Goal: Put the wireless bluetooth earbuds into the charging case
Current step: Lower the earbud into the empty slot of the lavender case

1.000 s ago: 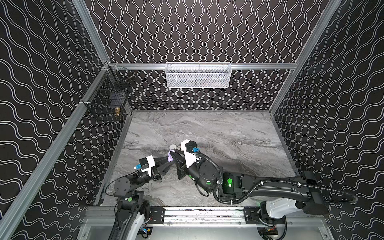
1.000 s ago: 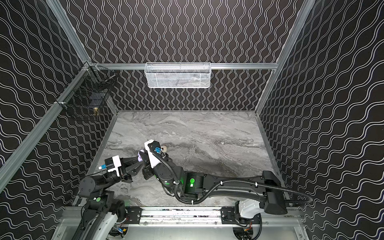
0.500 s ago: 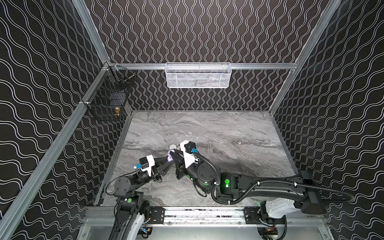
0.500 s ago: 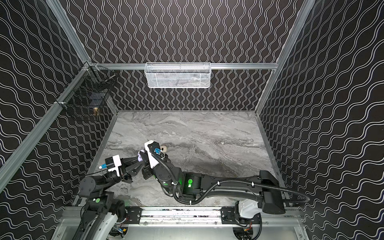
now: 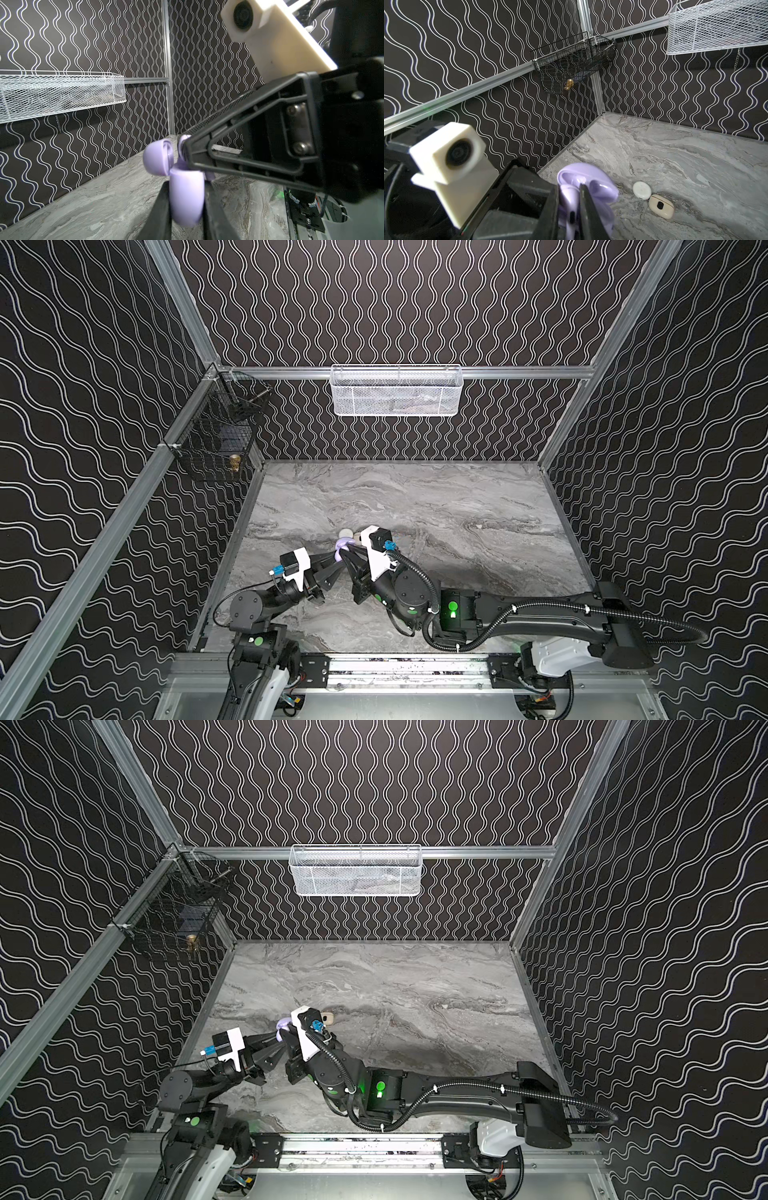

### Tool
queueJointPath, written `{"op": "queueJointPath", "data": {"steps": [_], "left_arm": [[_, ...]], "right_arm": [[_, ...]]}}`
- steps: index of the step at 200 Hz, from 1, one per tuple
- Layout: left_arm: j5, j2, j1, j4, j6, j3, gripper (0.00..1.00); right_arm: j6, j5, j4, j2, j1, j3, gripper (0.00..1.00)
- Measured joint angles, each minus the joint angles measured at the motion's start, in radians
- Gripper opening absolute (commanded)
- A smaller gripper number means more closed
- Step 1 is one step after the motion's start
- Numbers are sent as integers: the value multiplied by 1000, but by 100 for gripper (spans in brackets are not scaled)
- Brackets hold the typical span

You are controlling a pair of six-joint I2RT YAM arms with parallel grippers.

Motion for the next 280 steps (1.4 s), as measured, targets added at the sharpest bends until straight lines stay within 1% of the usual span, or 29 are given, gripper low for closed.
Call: {"op": "queueJointPath", "data": {"steps": [25, 83, 161, 242, 255, 267, 280], "left_arm": [[0, 2, 0, 7, 0, 2, 0], [-5, 3, 0, 8, 2, 7, 0], [-27, -1, 0, 3, 3, 7, 0], [-57, -13, 0, -70, 10, 15, 0], [-58, -15, 0, -87, 23, 16, 0], [-56, -17, 0, -95, 25, 18, 0], [-55, -18, 0, -93, 26, 19, 0]], "right_arm": [[-9, 4, 6, -5, 0, 0, 12], [-39, 61, 97, 26, -3, 5, 12], [-38, 64, 180, 60, -9, 5, 11], [-20, 84, 214, 72, -8, -29, 9], [-14, 85, 215, 68, -8, -38, 11], [-3, 79, 215, 61, -8, -47, 18], [-2, 67, 215, 55, -7, -51, 21]]}}
